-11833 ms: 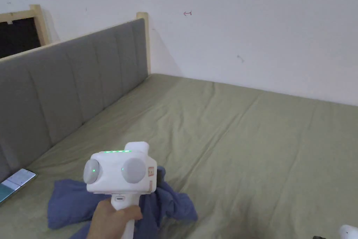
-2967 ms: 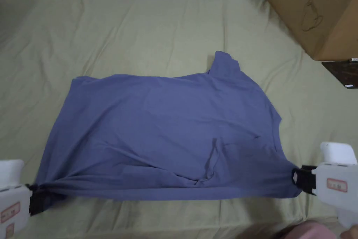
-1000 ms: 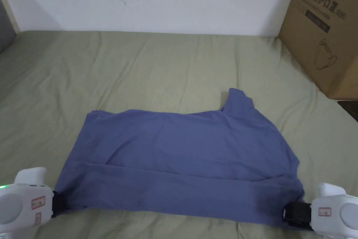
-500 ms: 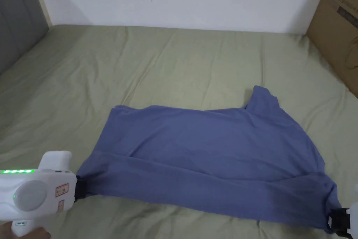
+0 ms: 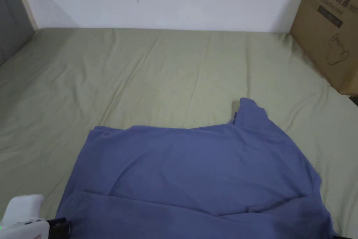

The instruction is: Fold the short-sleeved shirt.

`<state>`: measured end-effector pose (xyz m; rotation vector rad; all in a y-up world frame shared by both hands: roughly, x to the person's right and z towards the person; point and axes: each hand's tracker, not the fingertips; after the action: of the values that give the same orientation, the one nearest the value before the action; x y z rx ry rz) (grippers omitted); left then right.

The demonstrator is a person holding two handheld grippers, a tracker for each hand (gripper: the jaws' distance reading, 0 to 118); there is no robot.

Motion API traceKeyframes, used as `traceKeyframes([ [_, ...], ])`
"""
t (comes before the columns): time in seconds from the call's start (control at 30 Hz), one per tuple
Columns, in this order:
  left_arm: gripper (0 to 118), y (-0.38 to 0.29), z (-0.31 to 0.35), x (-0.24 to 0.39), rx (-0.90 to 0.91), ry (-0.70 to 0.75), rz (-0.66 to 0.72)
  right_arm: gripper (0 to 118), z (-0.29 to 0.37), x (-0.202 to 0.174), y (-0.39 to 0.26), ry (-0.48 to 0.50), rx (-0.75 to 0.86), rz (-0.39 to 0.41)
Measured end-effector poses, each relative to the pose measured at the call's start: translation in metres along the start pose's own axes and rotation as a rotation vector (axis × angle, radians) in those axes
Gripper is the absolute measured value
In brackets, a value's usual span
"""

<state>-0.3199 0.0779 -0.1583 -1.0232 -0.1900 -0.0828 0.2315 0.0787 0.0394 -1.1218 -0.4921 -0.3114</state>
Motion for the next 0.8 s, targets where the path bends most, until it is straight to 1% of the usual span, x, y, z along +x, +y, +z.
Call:
traceKeyframes([
  [0.03, 82, 0.007, 0.005, 0.000, 0.039, -0.026, 0.009, 77, 0.007, -0.001, 0.008, 0.004, 0.019, 0.001],
  [0.07, 91, 0.016, 0.012, 0.002, 0.050, -0.046, 0.018, 77, 0.014, -0.003, 0.016, 0.008, 0.040, 0.003],
  [0.13, 88, 0.031, 0.020, 0.006, 0.086, -0.081, 0.026, 76, 0.027, -0.005, 0.033, 0.054, 0.106, -0.002],
  [0.17, 86, 0.039, 0.022, 0.011, 0.085, -0.090, 0.020, 73, 0.033, -0.009, 0.041, 0.083, 0.149, -0.008],
  [0.2, 74, 0.045, 0.024, 0.018, 0.093, -0.108, 0.010, 64, 0.037, -0.013, 0.048, 0.105, 0.183, -0.006],
  [0.23, 39, 0.048, 0.020, 0.023, 0.106, -0.118, -0.014, 34, 0.040, -0.019, 0.056, 0.103, 0.206, 0.000],
  [0.27, 8, 0.051, 0.014, 0.028, 0.096, -0.108, -0.034, 10, 0.035, -0.020, 0.063, 0.091, 0.194, 0.001],
  [0.3, 0, 0.052, 0.006, 0.036, 0.073, -0.081, -0.054, 5, 0.030, -0.025, 0.068, 0.081, 0.187, -0.004],
  [0.33, 0, 0.053, 0.001, 0.041, 0.074, -0.072, -0.062, 4, 0.026, -0.028, 0.071, 0.090, 0.173, -0.004],
  [0.37, 0, 0.054, -0.005, 0.044, 0.054, -0.085, -0.097, 3, 0.019, -0.030, 0.072, 0.133, 0.156, 0.001],
  [0.4, 0, 0.055, -0.009, 0.046, 0.051, -0.093, -0.090, 2, 0.013, -0.032, 0.073, 0.161, 0.132, -0.015],
  [0.43, 0, 0.057, -0.012, 0.047, 0.049, -0.105, -0.084, 0, 0.007, -0.034, 0.076, 0.179, 0.102, -0.014],
  [0.47, 0, 0.059, -0.014, 0.051, 0.039, -0.121, -0.082, 0, 0.001, -0.036, 0.081, 0.187, 0.097, 0.005],
  [0.53, 0, 0.067, -0.022, 0.054, 0.034, -0.118, -0.086, 0, -0.009, -0.040, 0.096, 0.157, 0.108, 0.017],
  [0.57, 0, 0.073, -0.025, 0.055, 0.038, -0.111, -0.097, 0, -0.013, -0.040, 0.109, 0.159, 0.109, 0.018],
  [0.63, 0, 0.086, -0.028, 0.061, 0.035, -0.103, -0.103, 0, -0.023, -0.039, 0.139, 0.200, 0.130, -0.005],
  [0.67, 0, 0.093, -0.032, 0.060, 0.040, -0.106, -0.099, 1, -0.028, -0.041, 0.157, 0.210, 0.137, 0.001],
  [0.7, 0, 0.101, -0.035, 0.061, 0.038, -0.114, -0.091, 10, -0.037, -0.044, 0.176, 0.203, 0.152, 0.007],
  [0.73, 0, 0.107, -0.037, 0.064, 0.034, -0.120, -0.083, 47, -0.047, -0.046, 0.195, 0.193, 0.154, 0.014],
  [0.77, 0, 0.113, -0.041, 0.064, 0.035, -0.125, -0.078, 78, -0.061, -0.049, 0.215, 0.170, 0.128, 0.036],
  [0.8, 0, 0.118, -0.045, 0.064, 0.035, -0.128, -0.075, 94, -0.076, -0.052, 0.237, 0.138, 0.082, 0.041],
])
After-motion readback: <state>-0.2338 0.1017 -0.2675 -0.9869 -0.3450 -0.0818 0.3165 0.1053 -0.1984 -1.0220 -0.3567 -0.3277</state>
